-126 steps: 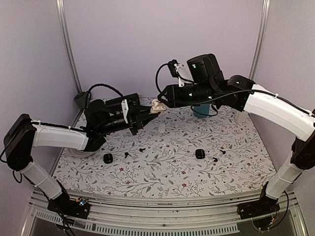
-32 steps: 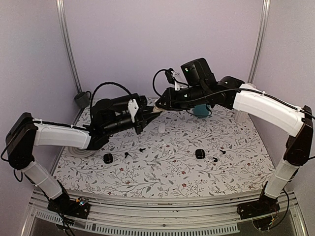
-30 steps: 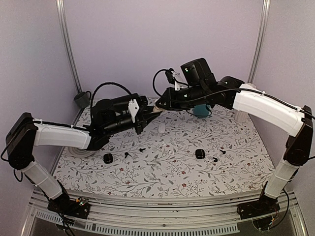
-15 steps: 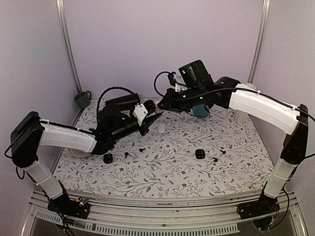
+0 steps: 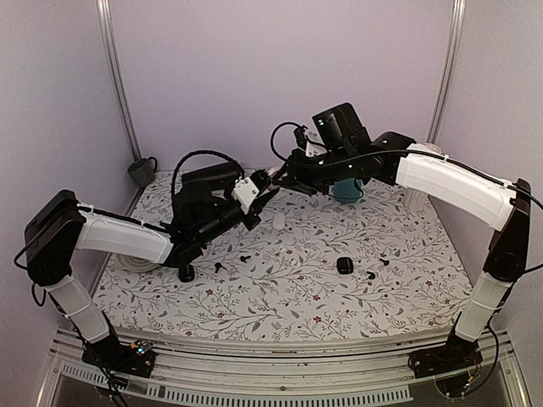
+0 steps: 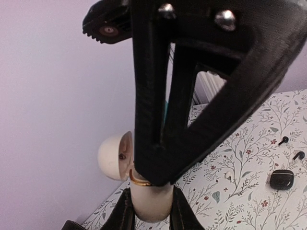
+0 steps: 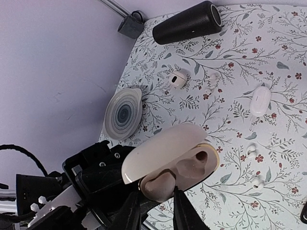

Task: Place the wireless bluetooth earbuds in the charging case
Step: Adjust the left earbud in the left side groove of the charging case, then pick up the right earbud from the center of the board.

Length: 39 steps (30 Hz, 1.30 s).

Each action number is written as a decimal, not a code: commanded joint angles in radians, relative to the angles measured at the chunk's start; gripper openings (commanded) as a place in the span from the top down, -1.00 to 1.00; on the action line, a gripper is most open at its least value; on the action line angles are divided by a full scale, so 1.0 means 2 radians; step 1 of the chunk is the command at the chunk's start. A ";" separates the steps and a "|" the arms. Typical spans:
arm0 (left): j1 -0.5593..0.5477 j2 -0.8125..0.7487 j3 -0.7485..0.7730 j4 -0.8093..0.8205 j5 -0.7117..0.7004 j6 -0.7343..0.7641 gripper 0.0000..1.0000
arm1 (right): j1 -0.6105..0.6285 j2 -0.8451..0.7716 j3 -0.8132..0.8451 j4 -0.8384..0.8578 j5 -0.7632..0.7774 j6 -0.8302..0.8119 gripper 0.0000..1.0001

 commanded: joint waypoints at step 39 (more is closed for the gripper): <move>0.102 -0.012 -0.023 0.115 0.414 -0.333 1.00 | -0.103 -0.197 -0.282 0.071 0.102 -0.110 -0.20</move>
